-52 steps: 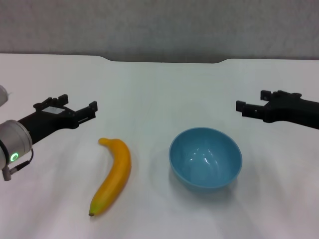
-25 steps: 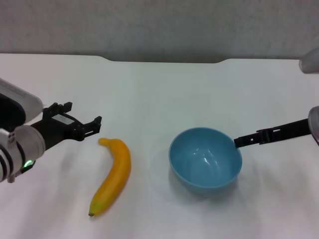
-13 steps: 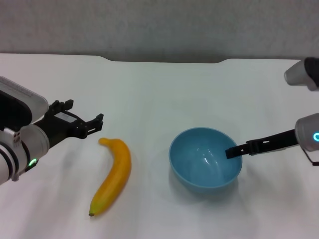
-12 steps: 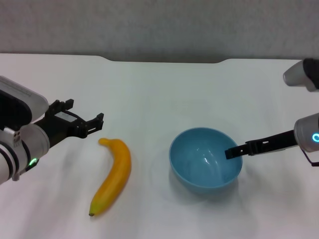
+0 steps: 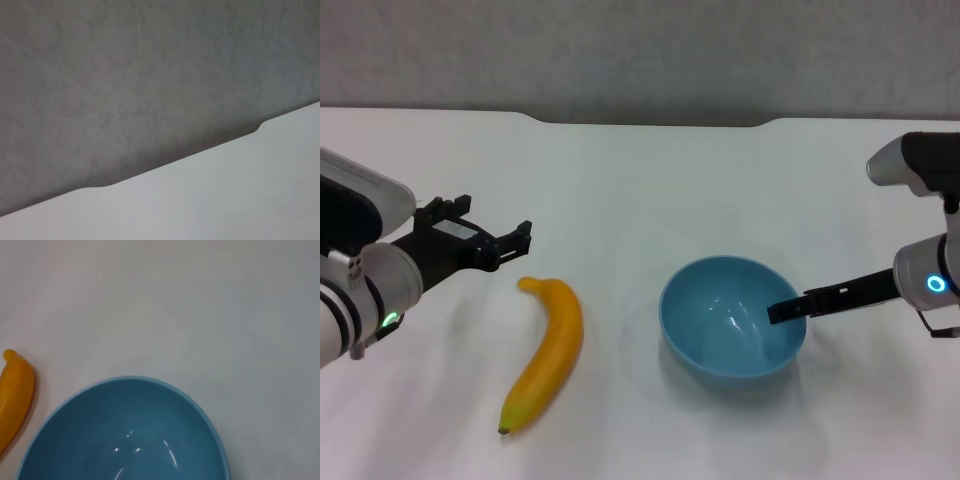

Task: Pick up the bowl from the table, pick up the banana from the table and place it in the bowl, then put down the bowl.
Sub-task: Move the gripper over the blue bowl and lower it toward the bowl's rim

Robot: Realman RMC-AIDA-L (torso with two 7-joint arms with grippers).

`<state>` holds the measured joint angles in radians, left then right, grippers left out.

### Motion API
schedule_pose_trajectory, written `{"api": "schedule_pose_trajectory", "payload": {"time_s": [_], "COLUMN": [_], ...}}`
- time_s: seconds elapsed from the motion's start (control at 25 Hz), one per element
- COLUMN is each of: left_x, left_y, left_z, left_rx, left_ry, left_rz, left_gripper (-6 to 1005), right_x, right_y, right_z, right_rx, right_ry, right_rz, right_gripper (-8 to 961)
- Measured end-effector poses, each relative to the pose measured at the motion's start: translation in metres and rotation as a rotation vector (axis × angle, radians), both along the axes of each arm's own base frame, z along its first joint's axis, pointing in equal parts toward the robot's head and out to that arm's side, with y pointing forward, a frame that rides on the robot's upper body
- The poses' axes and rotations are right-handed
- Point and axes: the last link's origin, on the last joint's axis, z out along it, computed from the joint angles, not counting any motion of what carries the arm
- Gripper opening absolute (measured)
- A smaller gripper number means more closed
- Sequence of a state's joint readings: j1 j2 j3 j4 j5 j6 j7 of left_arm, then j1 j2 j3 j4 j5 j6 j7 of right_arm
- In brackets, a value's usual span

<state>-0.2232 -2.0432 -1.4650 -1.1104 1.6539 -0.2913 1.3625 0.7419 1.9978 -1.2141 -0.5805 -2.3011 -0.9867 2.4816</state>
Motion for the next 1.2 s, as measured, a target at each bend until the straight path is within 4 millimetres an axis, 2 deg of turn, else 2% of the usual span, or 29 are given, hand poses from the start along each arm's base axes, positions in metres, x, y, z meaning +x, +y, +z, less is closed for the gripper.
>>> {"api": "schedule_pose_trajectory", "payload": {"time_s": [0.56,0.88,1.2], "left_x": [0.004,0.005,0.005], "left_y": [0.005,0.006,0.006], "left_z": [0.001,-0.002,-0.002], "left_rx": [0.016,0.012,0.012], "left_ry": [-0.011,-0.009,-0.012], "left_rz": [0.001,0.000,0.002], "left_gripper": [906,906,907], "right_x": [-0.006,-0.009,-0.011], "right_y": [0.006,0.005,0.005], "right_z": [-0.012,-0.016,-0.022], "right_rx": [0.002,-0.007,-0.018], "right_ry": [-0.017,-0.005,-0.028], "right_rz": [0.026,0.044,0.069], "right_gripper": [883,819,578]}}
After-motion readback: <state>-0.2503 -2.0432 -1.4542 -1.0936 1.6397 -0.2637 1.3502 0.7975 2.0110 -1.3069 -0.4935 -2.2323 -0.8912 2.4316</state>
